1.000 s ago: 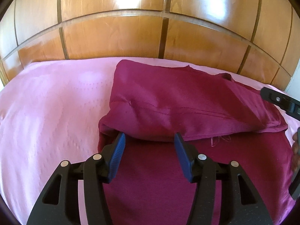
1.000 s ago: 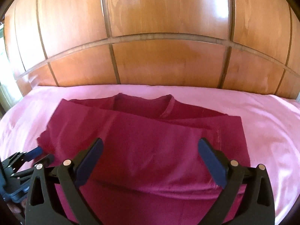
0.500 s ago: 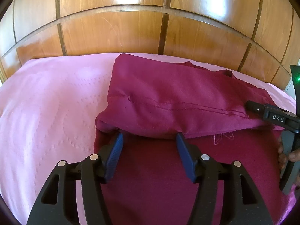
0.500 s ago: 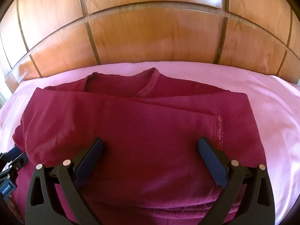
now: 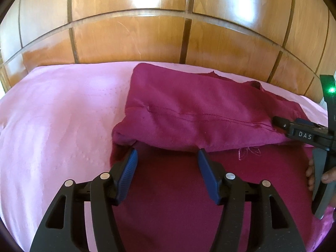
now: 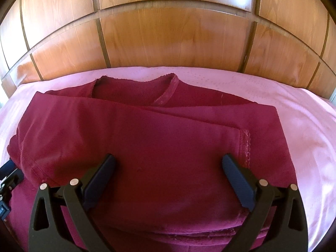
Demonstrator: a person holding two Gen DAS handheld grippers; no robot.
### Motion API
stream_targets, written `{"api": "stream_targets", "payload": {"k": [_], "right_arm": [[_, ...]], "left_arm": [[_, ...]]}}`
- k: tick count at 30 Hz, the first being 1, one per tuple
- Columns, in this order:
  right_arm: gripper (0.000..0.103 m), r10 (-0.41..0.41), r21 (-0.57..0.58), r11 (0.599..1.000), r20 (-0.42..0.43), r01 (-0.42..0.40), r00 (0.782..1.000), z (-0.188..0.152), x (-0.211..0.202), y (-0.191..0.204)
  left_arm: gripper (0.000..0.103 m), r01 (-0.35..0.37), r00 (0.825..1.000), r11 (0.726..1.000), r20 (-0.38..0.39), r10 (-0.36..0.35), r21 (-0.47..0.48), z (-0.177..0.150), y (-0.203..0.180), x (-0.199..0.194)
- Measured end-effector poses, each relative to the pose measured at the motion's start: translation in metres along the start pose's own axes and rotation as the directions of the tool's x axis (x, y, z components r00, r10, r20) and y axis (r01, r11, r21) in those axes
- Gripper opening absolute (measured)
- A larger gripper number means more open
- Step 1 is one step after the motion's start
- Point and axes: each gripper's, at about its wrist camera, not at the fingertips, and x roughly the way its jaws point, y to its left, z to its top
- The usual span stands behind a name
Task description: Fold small clothes
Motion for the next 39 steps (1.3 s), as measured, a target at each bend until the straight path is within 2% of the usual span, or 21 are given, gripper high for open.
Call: {"api": "stream_targets", "payload": {"k": [7,11,14,17,21,24,27,29,30,31,32,33,34,37,38,39], "right_arm": [[0.101,0.021,0.014,1.0,0.014,-0.021,1.0,-0.01,-0.035,-0.006],[0.101,0.087,0.038,0.996,-0.004,-0.086,0.996,-0.031,-0.067,-0.027],[0.101,0.094,0.1,0.991,-0.024,-0.091,0.995,-0.049,-0.086,-0.055],[0.1,0.112,0.172,0.98,-0.065,-0.099,0.992,-0.077,-0.102,-0.086],[0.077,0.157,0.195,0.972,-0.119,-0.132,0.98,-0.122,-0.129,-0.104],[0.07,0.192,0.184,0.97,-0.168,-0.161,0.967,-0.16,-0.15,-0.1],[0.069,0.195,0.133,0.977,-0.212,-0.169,0.958,-0.193,-0.17,-0.084],[0.067,0.196,0.113,0.978,-0.236,-0.173,0.952,-0.209,-0.18,-0.076],[0.06,0.202,0.113,0.977,-0.254,-0.178,0.946,-0.218,-0.184,-0.072],[0.05,0.199,0.112,0.978,-0.266,-0.175,0.943,-0.223,-0.185,-0.07],[0.043,0.191,0.107,0.98,-0.274,-0.168,0.943,-0.225,-0.186,-0.069],[0.021,0.201,0.113,0.978,-0.287,-0.175,0.937,-0.226,-0.187,-0.068],[0.012,0.225,0.131,0.972,-0.292,-0.194,0.929,-0.225,-0.188,-0.068],[0.011,0.329,0.2,0.938,-0.252,-0.284,0.91,-0.21,-0.198,-0.071],[0.011,0.364,0.226,0.922,-0.227,-0.314,0.903,-0.204,-0.201,-0.072],[0.011,0.401,0.255,0.901,-0.188,-0.35,0.896,-0.195,-0.204,-0.074]], "left_arm": [[0.059,-0.006,1.0,1.0,0.019,0.006,0.003,-0.015,0.012,-0.031],[0.059,0.019,1.0,1.0,0.003,-0.019,0.001,-0.029,0.028,-0.052],[0.059,0.068,0.997,0.998,-0.036,-0.069,-0.018,-0.046,0.046,-0.067],[0.059,0.176,0.978,0.982,-0.1,-0.183,-0.067,-0.067,0.068,-0.083],[0.053,0.272,0.945,0.957,-0.16,-0.285,-0.097,-0.094,0.086,-0.104],[0.053,0.309,0.924,0.948,-0.209,-0.319,-0.084,-0.111,0.089,-0.119],[0.053,0.326,0.908,0.944,-0.259,-0.33,-0.059,-0.129,0.086,-0.13],[0.036,0.332,0.898,0.942,-0.292,-0.329,-0.041,-0.135,0.081,-0.132],[0.03,0.333,0.894,0.942,-0.308,-0.326,-0.03,-0.136,0.078,-0.129],[0.017,0.328,0.895,0.944,-0.317,-0.315,-0.011,-0.136,0.076,-0.128],[0.011,0.336,0.893,0.942,-0.324,-0.314,0.012,-0.136,0.072,-0.129],[0.01,0.349,0.889,0.937,-0.321,-0.326,0.015,-0.134,0.072,-0.132],[0.009,0.371,0.882,0.929,-0.314,-0.35,0.008,-0.13,0.071,-0.133],[0.008,0.453,0.851,0.89,-0.273,-0.45,-0.053,-0.112,0.077,-0.142],[0.008,0.494,0.832,0.865,-0.24,-0.501,-0.094,-0.102,0.081,-0.146],[0.008,0.516,0.821,0.848,-0.214,-0.53,-0.118,-0.097,0.084,-0.149]]}}
